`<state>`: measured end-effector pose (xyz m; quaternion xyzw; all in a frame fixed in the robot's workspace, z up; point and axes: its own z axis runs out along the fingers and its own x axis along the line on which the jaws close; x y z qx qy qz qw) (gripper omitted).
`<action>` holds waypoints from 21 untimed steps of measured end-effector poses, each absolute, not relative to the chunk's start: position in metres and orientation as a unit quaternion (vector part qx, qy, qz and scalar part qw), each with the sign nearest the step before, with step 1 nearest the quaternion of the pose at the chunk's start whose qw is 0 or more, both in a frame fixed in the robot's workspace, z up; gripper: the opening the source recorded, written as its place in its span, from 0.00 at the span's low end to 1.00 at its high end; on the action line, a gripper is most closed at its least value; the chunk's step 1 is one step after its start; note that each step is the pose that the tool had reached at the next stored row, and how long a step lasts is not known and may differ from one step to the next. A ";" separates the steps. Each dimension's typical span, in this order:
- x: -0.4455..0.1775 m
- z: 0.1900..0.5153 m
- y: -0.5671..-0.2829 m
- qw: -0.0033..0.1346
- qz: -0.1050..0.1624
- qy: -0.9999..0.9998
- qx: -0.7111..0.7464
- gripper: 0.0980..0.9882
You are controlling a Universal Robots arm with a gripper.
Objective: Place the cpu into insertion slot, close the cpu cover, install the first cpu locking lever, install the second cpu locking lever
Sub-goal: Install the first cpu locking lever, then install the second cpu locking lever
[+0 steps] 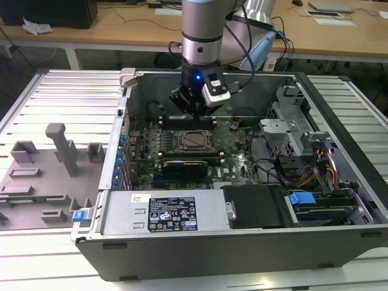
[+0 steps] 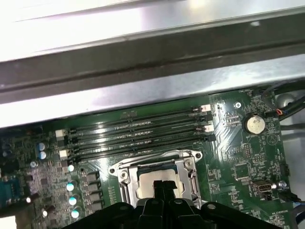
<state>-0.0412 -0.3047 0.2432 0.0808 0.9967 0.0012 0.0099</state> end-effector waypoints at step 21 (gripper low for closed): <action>-0.041 0.243 -0.322 0.009 -0.001 1.000 0.020 0.01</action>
